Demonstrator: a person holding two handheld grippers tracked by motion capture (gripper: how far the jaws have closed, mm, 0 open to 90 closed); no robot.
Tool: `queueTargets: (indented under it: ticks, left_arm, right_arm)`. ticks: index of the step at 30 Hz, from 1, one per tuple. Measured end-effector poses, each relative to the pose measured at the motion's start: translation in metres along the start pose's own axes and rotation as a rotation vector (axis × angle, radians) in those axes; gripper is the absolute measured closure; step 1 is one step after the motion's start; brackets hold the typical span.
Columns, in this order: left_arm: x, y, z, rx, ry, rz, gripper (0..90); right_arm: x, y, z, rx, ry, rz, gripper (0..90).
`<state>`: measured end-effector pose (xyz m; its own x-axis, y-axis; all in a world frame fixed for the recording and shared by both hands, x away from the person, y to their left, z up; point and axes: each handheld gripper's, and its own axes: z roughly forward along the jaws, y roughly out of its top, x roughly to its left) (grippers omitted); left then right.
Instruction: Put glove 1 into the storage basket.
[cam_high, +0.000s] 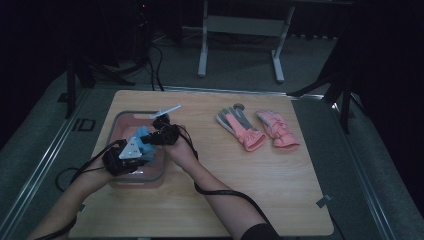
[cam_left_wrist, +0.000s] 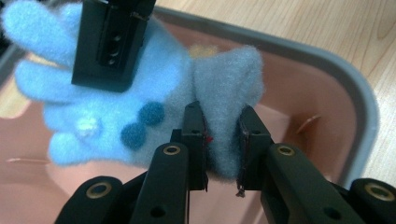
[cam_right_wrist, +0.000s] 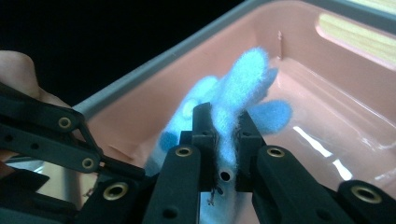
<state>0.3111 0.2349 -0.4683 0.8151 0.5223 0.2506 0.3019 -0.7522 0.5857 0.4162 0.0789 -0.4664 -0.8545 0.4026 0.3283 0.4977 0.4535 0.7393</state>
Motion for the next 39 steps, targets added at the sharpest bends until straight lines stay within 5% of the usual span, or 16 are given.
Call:
queueTargets:
  ticks: [6, 15, 17, 25, 30, 34, 35, 39]
  left_arm:
    - [0.007, 0.001, 0.015, 0.048, -0.003, 0.008, 77.3]
    - [0.022, 0.006, 0.033, 0.098, 0.002, -0.004, 77.1]
    - [0.027, 0.006, 0.038, 0.122, -0.012, -0.021, 77.0]
    - [0.027, 0.001, 0.054, 0.184, -0.066, -0.032, 74.6]
    - [0.026, -0.002, 0.055, 0.182, -0.065, -0.07, 53.8]
    - [0.033, 0.0, 0.042, 0.115, -0.033, -0.18, 29.8]
    - [0.033, 0.0, 0.042, 0.115, -0.033, -0.18, 21.1]
    - [0.036, 0.001, 0.027, 0.059, -0.052, -0.232, 13.1]
  right_arm:
    - [-0.01, -0.003, 0.009, 0.028, 0.003, 0.036, 83.3]
    - [-0.018, 0.003, 0.021, 0.062, -0.072, 0.018, 78.5]
    - [-0.021, 0.005, 0.022, 0.045, -0.086, 0.031, 62.4]
    - [-0.025, 0.005, 0.014, 0.042, -0.092, 0.035, 41.8]
    - [-0.027, 0.004, 0.007, 0.012, -0.081, 0.053, 32.0]
    - [-0.028, 0.004, -0.001, -0.008, -0.045, 0.054, 25.5]
    - [-0.028, 0.004, -0.001, -0.008, -0.045, 0.054, 25.5]
    - [-0.027, 0.004, -0.017, -0.041, -0.019, 0.039, 22.4]
